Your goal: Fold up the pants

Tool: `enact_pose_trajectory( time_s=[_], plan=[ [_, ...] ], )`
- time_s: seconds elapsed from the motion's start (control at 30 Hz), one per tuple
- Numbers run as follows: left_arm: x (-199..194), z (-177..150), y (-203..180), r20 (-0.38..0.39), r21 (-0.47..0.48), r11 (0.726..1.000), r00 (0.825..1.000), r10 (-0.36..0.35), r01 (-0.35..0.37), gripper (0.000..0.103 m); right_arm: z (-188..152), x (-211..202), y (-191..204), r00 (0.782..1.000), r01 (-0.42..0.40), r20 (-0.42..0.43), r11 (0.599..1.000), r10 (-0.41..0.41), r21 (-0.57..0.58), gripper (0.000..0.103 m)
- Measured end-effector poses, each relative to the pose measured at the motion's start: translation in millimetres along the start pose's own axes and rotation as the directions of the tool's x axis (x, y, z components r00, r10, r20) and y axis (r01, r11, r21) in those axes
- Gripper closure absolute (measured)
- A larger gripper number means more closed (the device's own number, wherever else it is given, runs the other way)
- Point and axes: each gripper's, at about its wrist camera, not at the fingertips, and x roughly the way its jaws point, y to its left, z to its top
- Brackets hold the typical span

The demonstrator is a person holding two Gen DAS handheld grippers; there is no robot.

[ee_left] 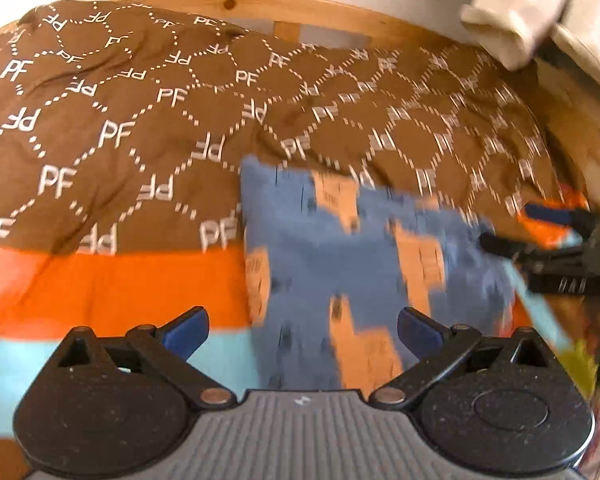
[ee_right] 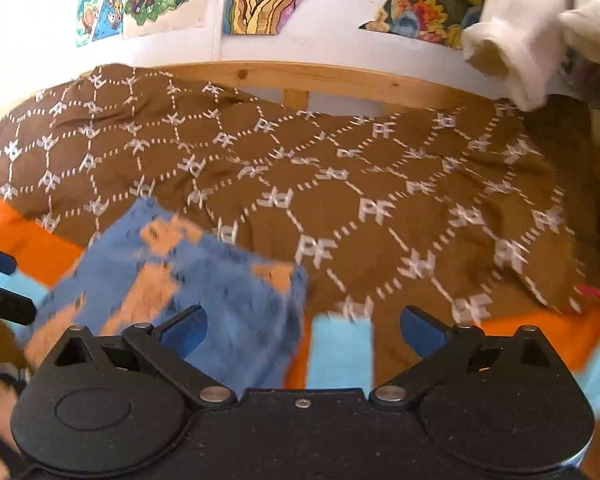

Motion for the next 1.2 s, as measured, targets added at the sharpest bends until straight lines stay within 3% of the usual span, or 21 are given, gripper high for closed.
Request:
enact_pose_trajectory(
  time_s=[0.07,0.17,0.23,0.33,0.4,0.57,0.7,0.8,0.97,1.07,1.2],
  plan=[
    [17.0,12.3,-0.4,0.047,-0.01,1.0,0.999,-0.005,0.005,0.0,11.9,18.3,2.8,0.998,-0.061,0.003,0.998,0.061,-0.006,0.001],
    [52.9,18.4,1.7,0.021,-0.019,0.996,0.996,0.088,-0.087,0.0,23.1,54.0,15.8,0.995,-0.099,-0.02,0.992,0.097,-0.073,0.001],
    [71.8,15.7,8.2,-0.024,-0.029,0.993,0.994,0.111,-0.112,0.0,22.8,73.3,19.9,0.995,-0.089,-0.04,0.991,0.086,-0.096,0.001],
    [74.2,4.5,16.1,0.032,-0.036,0.996,0.996,0.087,-0.085,0.0,14.5,90.9,14.3,0.998,-0.011,-0.064,0.989,0.002,-0.147,0.001],
    [72.2,1.7,13.1,0.041,-0.006,0.996,0.995,0.087,-0.087,0.0,12.2,93.4,-0.7,0.998,-0.028,-0.06,0.994,0.021,-0.106,0.001],
    [59.5,5.3,19.5,0.004,-0.053,0.998,0.999,0.046,-0.046,0.0,17.2,66.6,-17.4,1.0,0.021,-0.02,0.999,-0.021,0.029,0.001],
    [38.4,-6.3,23.3,-0.028,-0.104,0.995,0.999,-0.016,0.013,0.0,9.5,26.5,-7.3,1.0,-0.018,0.007,0.996,0.018,0.086,0.001],
    [33.6,-20.8,15.3,-0.076,-0.086,0.994,0.994,-0.073,0.066,0.0,-6.7,9.9,6.7,0.999,-0.025,-0.027,0.996,0.028,0.084,0.001],
    [34.3,-31.3,-5.0,-0.107,0.038,0.999,0.994,-0.01,0.014,0.0,-44.6,6.5,22.4,0.99,0.035,-0.14,0.999,-0.029,0.039,0.001],
    [31.6,-29.2,-2.8,-0.125,0.018,1.0,0.992,-0.018,0.02,0.0,-51.0,0.7,16.9,0.991,0.031,-0.134,0.992,-0.015,0.121,0.001],
    [25.3,-35.3,-0.9,-0.134,0.02,1.0,0.991,-0.015,0.018,0.0,-49.1,-2.6,15.3,0.99,0.027,-0.139,0.991,-0.008,0.131,0.001]
  ],
)
